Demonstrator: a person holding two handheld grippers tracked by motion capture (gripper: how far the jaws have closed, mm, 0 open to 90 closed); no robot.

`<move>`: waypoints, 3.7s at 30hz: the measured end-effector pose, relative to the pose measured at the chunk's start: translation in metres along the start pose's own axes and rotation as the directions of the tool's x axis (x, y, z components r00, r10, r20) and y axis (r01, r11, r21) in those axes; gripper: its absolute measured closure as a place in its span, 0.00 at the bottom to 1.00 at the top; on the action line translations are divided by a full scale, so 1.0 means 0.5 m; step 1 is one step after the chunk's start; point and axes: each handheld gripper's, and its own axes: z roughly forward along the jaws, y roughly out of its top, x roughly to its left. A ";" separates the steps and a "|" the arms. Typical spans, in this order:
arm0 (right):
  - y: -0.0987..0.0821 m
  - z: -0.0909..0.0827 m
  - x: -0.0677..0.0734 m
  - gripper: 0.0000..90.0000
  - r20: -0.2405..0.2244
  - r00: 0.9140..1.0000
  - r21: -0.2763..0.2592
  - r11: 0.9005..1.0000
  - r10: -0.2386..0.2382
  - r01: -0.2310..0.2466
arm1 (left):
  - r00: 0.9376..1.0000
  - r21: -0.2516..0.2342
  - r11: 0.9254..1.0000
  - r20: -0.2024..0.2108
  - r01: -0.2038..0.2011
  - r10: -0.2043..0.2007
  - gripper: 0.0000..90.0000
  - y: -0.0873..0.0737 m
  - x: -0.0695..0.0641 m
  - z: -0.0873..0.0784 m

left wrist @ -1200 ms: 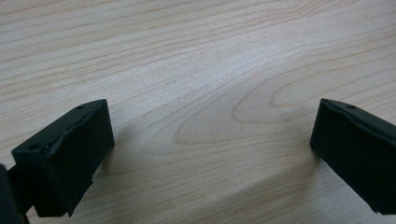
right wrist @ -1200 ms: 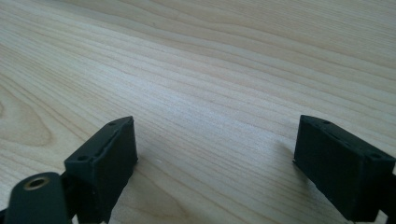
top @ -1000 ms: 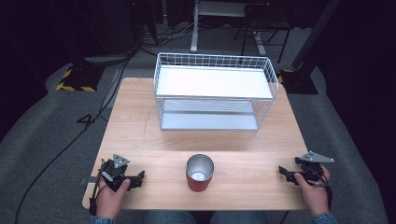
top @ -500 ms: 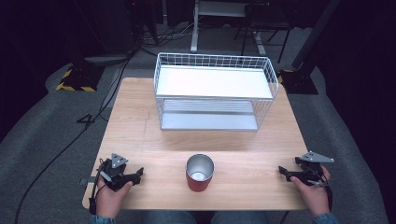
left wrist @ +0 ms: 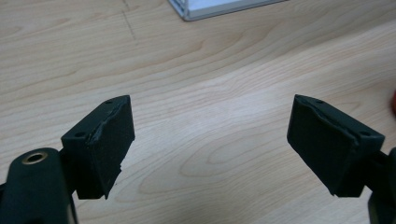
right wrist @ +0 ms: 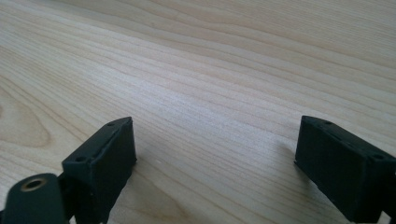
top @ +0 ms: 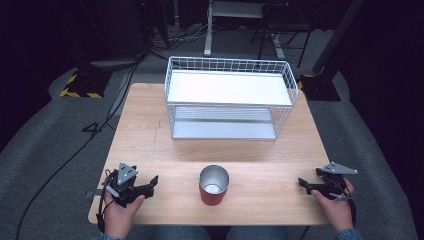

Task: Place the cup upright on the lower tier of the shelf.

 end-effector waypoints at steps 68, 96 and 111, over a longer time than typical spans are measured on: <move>0.000 0.000 0.000 0.14 0.000 1.000 0.000 1.000 0.000 0.000 | 0.923 -0.044 0.983 0.338 -0.178 0.182 0.17 -0.001 -0.284 0.086; 0.000 0.000 0.000 0.14 0.000 1.000 0.000 1.000 0.000 0.000 | 0.947 -0.095 0.991 0.298 -0.098 0.123 0.14 0.000 -0.325 0.143; 0.000 0.000 0.000 0.14 0.000 1.000 0.000 1.000 0.000 0.000 | 0.945 -0.098 0.983 0.272 -0.158 0.179 0.18 0.001 -0.333 0.137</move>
